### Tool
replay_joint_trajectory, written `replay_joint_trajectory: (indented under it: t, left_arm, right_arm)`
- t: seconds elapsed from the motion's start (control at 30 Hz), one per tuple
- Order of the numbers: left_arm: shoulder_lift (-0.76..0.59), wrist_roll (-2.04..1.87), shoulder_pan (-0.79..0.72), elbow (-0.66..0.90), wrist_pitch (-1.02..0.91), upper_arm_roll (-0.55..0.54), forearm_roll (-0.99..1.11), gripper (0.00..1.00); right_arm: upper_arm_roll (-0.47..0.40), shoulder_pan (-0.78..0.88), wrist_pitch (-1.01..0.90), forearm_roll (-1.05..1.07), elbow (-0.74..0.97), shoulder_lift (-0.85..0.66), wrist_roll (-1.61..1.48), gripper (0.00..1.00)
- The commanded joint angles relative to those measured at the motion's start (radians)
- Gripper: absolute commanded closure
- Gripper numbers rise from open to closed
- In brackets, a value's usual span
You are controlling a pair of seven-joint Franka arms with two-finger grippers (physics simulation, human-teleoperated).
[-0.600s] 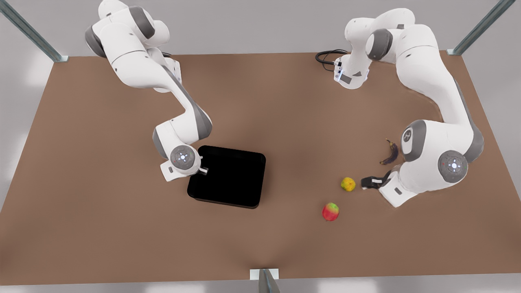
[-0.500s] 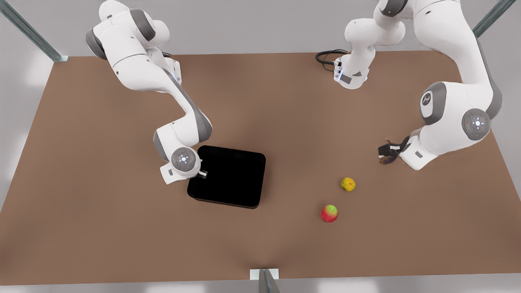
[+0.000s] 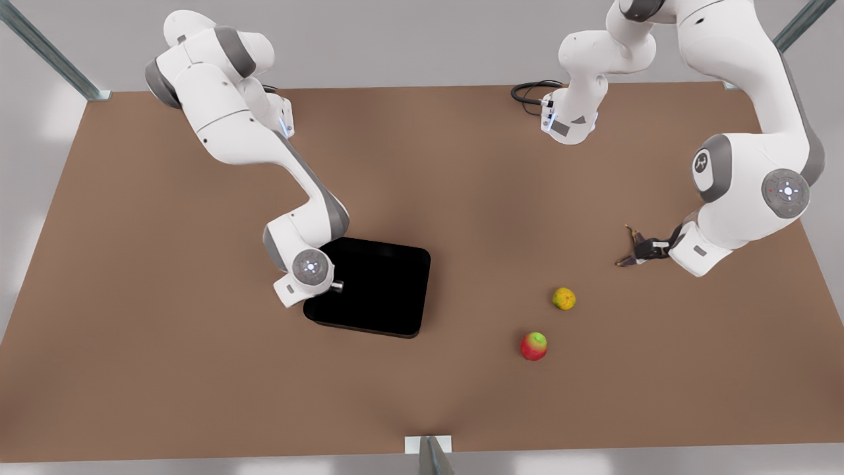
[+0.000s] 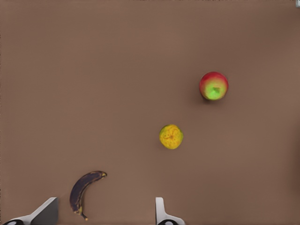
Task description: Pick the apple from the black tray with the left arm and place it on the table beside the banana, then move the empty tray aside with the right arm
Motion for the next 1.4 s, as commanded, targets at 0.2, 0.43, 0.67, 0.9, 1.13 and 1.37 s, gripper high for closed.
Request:
replay_joint_trajectory:
  t: [0.2, 0.43, 0.67, 0.9, 1.13, 1.37]
  left_arm:
    - [-0.001, 0.065, 0.005, 0.001, 0.009, 0.000, 0.004, 0.00]
    - [0.002, 0.031, -0.004, -0.002, 0.009, -0.006, 0.006, 0.00]
    - [0.002, 0.031, -0.007, -0.003, 0.008, -0.008, 0.006, 0.00]
    - [0.004, 0.013, -0.014, -0.003, 0.008, -0.008, 0.006, 0.00]
    - [0.013, -0.009, -0.038, 0.021, 0.009, -0.006, 0.006, 0.00]
    - [0.010, 0.003, -0.037, 0.021, 0.006, -0.006, 0.004, 0.00]
  right_arm:
    - [-0.001, -0.004, 0.053, 0.027, -0.053, 0.011, -0.079, 0.11]
    - [-0.004, -0.008, 0.119, 0.027, -0.102, 0.031, -0.078, 0.12]
    - [-0.007, -0.008, 0.094, 0.074, -0.102, 0.037, -0.066, 0.48]
    - [-0.007, -0.008, 0.090, 0.101, -0.100, 0.037, -0.067, 0.59]
    - [-0.008, -0.007, 0.085, 0.145, -0.097, 0.034, -0.069, 0.76]
    - [-0.005, -0.004, 0.024, 0.147, -0.073, 0.008, -0.067, 0.80]
